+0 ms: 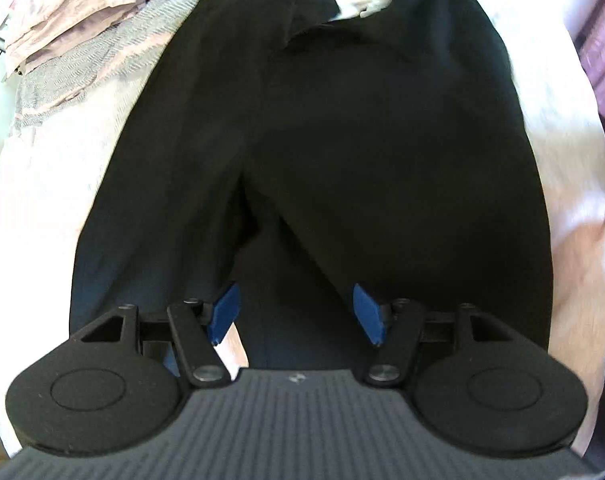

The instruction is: Fold clothes

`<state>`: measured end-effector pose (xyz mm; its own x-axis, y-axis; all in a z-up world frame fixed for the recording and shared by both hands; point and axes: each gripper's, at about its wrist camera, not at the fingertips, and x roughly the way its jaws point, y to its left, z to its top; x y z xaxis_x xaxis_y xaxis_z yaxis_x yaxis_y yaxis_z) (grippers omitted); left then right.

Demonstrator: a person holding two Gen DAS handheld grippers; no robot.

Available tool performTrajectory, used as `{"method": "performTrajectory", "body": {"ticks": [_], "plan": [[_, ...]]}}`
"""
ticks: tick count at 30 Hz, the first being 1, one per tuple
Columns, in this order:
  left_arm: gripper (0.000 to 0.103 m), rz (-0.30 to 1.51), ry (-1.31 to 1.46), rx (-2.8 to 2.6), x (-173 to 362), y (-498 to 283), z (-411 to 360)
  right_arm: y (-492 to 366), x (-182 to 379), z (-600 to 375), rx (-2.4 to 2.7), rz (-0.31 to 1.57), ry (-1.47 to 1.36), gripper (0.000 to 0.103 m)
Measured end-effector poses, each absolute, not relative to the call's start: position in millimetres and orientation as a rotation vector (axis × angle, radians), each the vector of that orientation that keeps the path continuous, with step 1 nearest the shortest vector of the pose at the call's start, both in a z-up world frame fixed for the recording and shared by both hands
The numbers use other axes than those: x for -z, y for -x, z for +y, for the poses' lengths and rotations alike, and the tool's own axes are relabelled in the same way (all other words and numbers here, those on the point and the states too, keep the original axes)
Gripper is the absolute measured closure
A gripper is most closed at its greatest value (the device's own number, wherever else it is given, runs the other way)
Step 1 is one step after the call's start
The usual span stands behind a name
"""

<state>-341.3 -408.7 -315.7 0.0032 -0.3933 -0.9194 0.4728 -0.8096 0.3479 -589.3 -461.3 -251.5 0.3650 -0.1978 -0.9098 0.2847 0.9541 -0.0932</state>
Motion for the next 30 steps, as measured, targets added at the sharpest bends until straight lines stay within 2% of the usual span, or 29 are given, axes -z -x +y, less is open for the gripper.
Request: {"method": "performTrajectory", "body": {"ticks": [3, 5, 6, 8, 9, 13, 24, 28, 29, 30], "plan": [[0.042, 0.100, -1.679, 1.864, 319, 360, -425, 604, 223, -524, 0.406, 1.006, -0.239, 0.099], [0.042, 0.098, -1.682, 1.869, 322, 375, -430, 610, 226, -565, 0.486, 0.954, -0.284, 0.099], [0.042, 0.097, -1.684, 1.871, 324, 382, -433, 613, 233, -583, 0.520, 0.948, -0.306, 0.096], [0.042, 0.080, -1.683, 1.892, 326, 393, -440, 616, 239, -608, 0.592, 0.981, -0.353, 0.081], [0.042, 0.069, -1.681, 1.906, 328, 398, -444, 625, 241, -613, 0.610, 0.963, -0.400, 0.077], [0.039, 0.037, -1.690, 1.965, 341, 415, -456, 659, 250, -609, 0.641, 0.904, -0.606, 0.068], [0.038, 0.038, -1.737, 1.986, 358, 419, -474, 660, 283, -612, 0.539, 0.836, -0.665, 0.067], [0.038, 0.067, -1.730, 1.981, 363, 418, -481, 664, 298, -633, 0.471, 0.786, -0.800, 0.067], [0.038, 0.061, -1.715, 1.989, 361, 420, -484, 668, 298, -637, 0.469, 0.776, -0.845, 0.082], [0.038, 0.064, -1.693, 1.998, 359, 420, -488, 672, 295, -640, 0.464, 0.767, -0.860, 0.089]]}}
